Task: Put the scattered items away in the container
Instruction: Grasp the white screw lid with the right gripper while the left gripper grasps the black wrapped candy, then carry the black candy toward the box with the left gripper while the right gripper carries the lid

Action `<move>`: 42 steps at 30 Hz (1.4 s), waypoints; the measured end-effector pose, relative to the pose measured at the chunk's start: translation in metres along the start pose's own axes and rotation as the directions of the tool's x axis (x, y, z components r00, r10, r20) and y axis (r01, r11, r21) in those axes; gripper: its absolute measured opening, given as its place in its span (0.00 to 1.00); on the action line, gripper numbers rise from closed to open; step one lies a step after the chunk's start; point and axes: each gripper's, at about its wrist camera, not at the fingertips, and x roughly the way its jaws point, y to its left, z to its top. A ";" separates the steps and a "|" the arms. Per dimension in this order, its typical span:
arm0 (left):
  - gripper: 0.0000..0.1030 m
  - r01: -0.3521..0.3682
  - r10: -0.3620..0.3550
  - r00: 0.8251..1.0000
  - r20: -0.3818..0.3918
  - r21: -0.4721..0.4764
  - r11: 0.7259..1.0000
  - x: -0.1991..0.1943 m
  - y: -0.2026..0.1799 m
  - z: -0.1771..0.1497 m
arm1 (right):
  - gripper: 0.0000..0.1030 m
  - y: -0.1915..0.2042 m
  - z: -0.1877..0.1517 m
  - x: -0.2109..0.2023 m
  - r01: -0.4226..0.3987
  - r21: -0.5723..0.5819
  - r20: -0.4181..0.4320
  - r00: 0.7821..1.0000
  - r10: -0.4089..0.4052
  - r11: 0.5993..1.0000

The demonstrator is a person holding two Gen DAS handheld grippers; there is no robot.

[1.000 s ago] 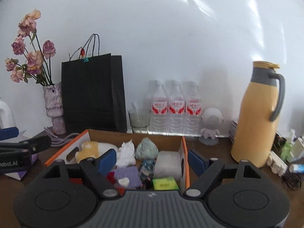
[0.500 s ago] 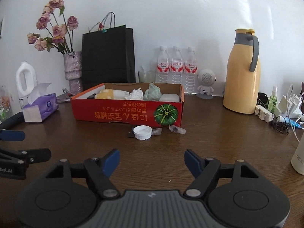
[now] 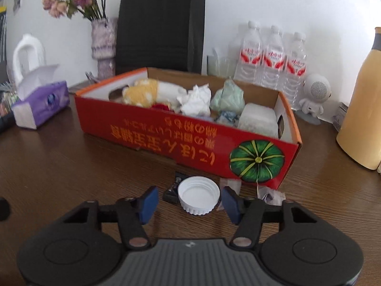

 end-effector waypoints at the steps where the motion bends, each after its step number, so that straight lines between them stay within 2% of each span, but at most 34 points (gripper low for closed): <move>1: 0.98 0.001 -0.001 1.000 -0.009 -0.001 1.000 0.004 0.001 0.002 | 0.50 -0.001 -0.001 0.002 0.005 0.008 0.007 1.000 -0.005 1.000; 2: 0.98 0.006 -0.006 1.000 -0.016 0.001 1.000 0.009 0.001 0.004 | 0.47 -0.003 -0.003 0.001 -0.007 0.026 0.020 1.000 0.007 1.000; 3: 0.97 0.017 -0.017 1.000 -0.023 0.005 1.000 0.015 0.000 0.007 | 0.37 -0.006 -0.004 0.001 -0.032 0.045 0.023 0.999 0.031 0.998; 6: 0.96 0.055 -0.054 0.998 -0.025 0.020 0.998 0.034 -0.007 0.021 | 0.37 -0.012 -0.006 -0.007 -0.058 0.077 0.023 0.998 0.057 0.995; 10: 0.87 0.128 -0.127 0.991 -0.040 0.031 0.991 0.069 -0.024 0.038 | 0.38 -0.034 -0.008 -0.043 -0.067 0.131 0.128 0.991 0.051 0.989; 13: 0.71 0.154 -0.149 0.984 -0.098 0.042 0.987 0.106 -0.042 0.045 | 0.38 -0.063 -0.014 -0.054 -0.047 0.231 0.164 0.986 0.009 0.972; 15: 0.50 0.157 -0.150 0.981 -0.125 0.045 0.987 0.125 -0.050 0.048 | 0.38 -0.080 -0.017 -0.056 -0.038 0.294 0.163 0.987 -0.011 0.955; 19: 0.35 0.211 -0.203 0.969 -0.142 0.043 0.977 0.139 -0.054 0.049 | 0.38 -0.095 -0.024 -0.056 0.008 0.344 0.170 0.983 -0.071 0.939; 21: 0.19 0.211 -0.200 0.968 -0.151 0.057 0.976 0.139 -0.055 0.046 | 0.38 -0.098 -0.024 -0.055 0.015 0.348 0.170 0.982 -0.079 0.937; 22: 0.17 0.207 -0.196 0.968 -0.157 0.062 0.976 0.139 -0.055 0.044 | 0.38 -0.099 -0.024 -0.055 0.012 0.353 0.168 0.983 -0.076 0.936; 29: 0.15 0.219 -0.202 0.968 -0.147 0.112 0.969 0.126 -0.060 0.034 | 0.38 -0.071 -0.021 -0.056 0.006 0.242 0.178 0.983 -0.050 0.970; 33: 0.15 0.188 -0.177 0.974 -0.140 0.065 0.980 0.113 -0.056 0.035 | 0.38 -0.060 -0.019 -0.057 0.014 0.190 0.173 0.984 -0.047 0.982; 39: 0.15 0.110 -0.113 0.990 -0.088 -0.035 0.993 0.061 -0.039 0.026 | 0.38 -0.052 -0.019 -0.062 -0.040 0.172 0.189 0.982 0.007 0.984; 42: 0.15 0.069 -0.072 0.995 -0.069 -0.049 0.996 0.036 -0.032 0.019 | 0.38 -0.042 -0.019 -0.064 -0.055 0.146 0.193 0.981 0.026 0.988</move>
